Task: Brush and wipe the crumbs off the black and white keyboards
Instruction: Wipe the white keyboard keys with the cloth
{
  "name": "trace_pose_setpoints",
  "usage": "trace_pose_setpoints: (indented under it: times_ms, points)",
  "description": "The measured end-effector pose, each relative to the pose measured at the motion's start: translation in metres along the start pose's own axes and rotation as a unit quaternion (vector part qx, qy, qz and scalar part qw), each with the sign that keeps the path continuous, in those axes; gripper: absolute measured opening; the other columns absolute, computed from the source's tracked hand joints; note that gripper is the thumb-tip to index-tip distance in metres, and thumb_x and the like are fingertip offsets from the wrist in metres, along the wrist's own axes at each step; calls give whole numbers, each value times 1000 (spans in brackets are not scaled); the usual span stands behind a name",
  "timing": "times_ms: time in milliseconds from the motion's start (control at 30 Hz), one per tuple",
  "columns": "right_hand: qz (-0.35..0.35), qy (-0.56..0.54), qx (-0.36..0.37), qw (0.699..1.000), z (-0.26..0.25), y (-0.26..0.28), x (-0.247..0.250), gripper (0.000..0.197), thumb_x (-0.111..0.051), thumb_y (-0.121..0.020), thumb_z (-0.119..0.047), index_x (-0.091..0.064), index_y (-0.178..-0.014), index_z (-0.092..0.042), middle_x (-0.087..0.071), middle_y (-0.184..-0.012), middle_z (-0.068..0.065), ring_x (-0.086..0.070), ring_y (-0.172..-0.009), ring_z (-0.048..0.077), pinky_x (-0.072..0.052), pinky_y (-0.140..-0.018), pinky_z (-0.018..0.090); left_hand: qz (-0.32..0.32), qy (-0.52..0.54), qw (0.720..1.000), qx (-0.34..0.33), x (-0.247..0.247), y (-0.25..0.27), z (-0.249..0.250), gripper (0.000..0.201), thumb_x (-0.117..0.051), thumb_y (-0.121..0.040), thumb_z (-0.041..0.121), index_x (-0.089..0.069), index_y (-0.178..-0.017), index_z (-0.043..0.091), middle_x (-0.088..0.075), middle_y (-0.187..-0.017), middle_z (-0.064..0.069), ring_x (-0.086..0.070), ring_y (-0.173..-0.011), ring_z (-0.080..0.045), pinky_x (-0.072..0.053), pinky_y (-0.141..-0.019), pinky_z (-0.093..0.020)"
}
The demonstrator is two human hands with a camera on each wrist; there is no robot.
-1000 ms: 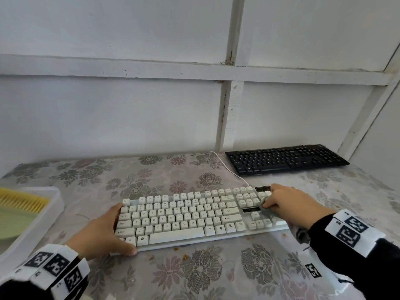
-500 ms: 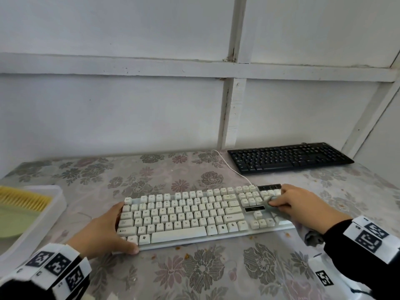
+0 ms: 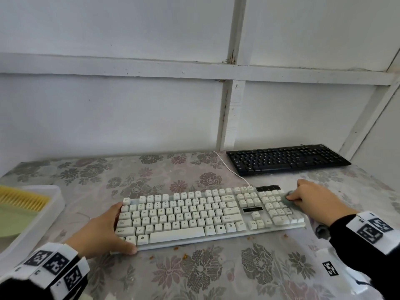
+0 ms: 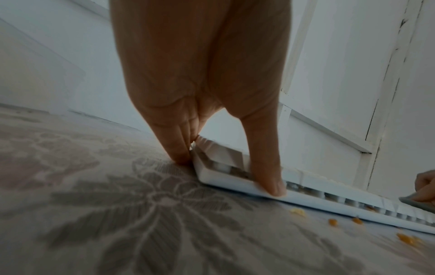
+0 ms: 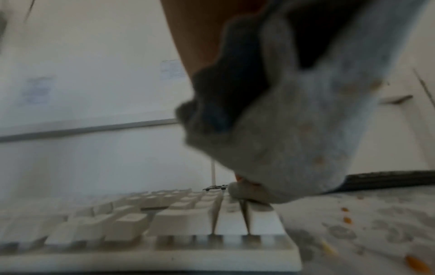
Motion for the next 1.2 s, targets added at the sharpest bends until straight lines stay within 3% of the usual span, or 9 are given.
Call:
trace_pose_setpoints:
  times_ms: [100,267,367,567,667,733,900,1100,1200]
  points:
    - [29,-23,31,999,-24,-5,12,25,-46,-97,-32,-69,-107,-32,-38,-83,-6,-43,-68,5,-26,-53,12,0,11,1000,0,0,-1,0,124,-92,-44,34,-19,-145,27,-50,-128,7,-48,-107,-10,-37,-104,-30]
    - [-14,-61,98,993,-56,1,-1,25,-48,-96,-35,-66,-114,-38,-40,-89,-5,-36,-66,0,-26,-53,16,-7,15,1000,-1,0,-2,-1,131,-90,-36,41,-18,-145,28,-49,-120,11,-48,-108,-11,-37,-104,-30]
    - [-20,-37,73,996,-39,3,-5,26,-47,-97,-33,-66,-113,-36,-42,-92,-4,-42,-72,6,-29,-54,16,-4,10,1000,0,0,-2,-1,125,-91,-45,35,-17,-145,28,-50,-126,8,-48,-107,-10,-37,-104,-30]
    - [-6,-14,-17,1000,12,3,-8,32,-43,-97,-40,-68,-114,-29,-32,-77,-11,-41,-67,6,-24,-50,15,2,-5,1000,-2,1,0,1,123,-90,-49,35,-15,-146,27,-48,-133,5,-45,-105,-8,-36,-104,-29]
    - [7,-18,-25,1000,3,4,4,35,-43,-95,-47,-71,-106,-28,-31,-76,-12,-43,-66,6,-22,-50,14,4,-3,1000,-2,0,-1,1,122,-90,-50,34,-15,-146,26,-49,-128,8,-44,-104,-8,-35,-104,-29]
    - [9,-69,18,997,-32,3,18,35,-43,-94,-48,-70,-103,-28,-35,-80,-13,-40,-66,-1,-25,-52,11,3,0,1000,-3,0,-1,1,121,-90,-49,34,-18,-145,26,-50,-123,10,-46,-105,-8,-36,-103,-29]
    - [12,-202,199,959,-177,11,54,35,-46,-93,-49,-69,-107,-28,-35,-81,-15,-37,-69,-4,-25,-58,8,0,-11,1000,4,0,-3,-3,127,-90,-47,39,-12,-147,28,-47,-136,5,-48,-113,-13,-37,-104,-30]
    - [-7,-236,350,907,-331,20,55,27,-51,-95,-33,-72,-99,-17,-44,-88,-1,-51,-76,21,-41,-71,30,-8,-6,1000,-25,-1,-7,-2,114,-88,-55,26,-17,-144,28,-53,-117,10,-51,-106,-11,-39,-86,-23]
    - [-30,-192,361,912,-372,16,39,23,-56,-90,-13,-72,-105,-11,-57,-108,12,-58,-88,32,-44,-72,33,-13,-10,999,-34,-1,-10,-6,121,-90,-50,23,-15,-145,29,-58,-121,8,-53,-112,-14,-44,-93,-30]
Point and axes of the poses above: each hand's wrist, its own y-axis away from the middle knuckle, its own x-axis out of the back of the hand, z = x × y, the point moved 7 cm from there along -y, towards the middle knuckle
